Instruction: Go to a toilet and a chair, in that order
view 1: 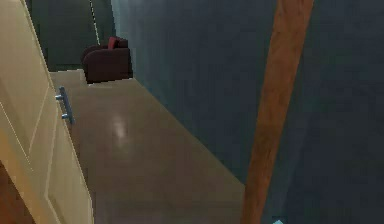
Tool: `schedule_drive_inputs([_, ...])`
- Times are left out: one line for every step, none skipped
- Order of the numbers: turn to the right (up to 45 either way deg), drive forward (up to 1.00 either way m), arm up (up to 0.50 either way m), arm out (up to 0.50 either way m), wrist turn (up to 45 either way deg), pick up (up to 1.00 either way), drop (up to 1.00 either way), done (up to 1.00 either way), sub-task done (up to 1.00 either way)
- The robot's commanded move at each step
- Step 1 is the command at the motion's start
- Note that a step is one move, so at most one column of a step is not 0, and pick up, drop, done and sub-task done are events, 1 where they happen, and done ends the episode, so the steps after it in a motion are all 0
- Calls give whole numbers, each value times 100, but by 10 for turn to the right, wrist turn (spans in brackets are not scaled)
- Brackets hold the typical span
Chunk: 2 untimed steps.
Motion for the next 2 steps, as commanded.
schedule_drive_inputs([0,35,0,0,0,0,0,0,0])
schedule_drive_inputs([-90,0,0,0,0,0,0,0,0])
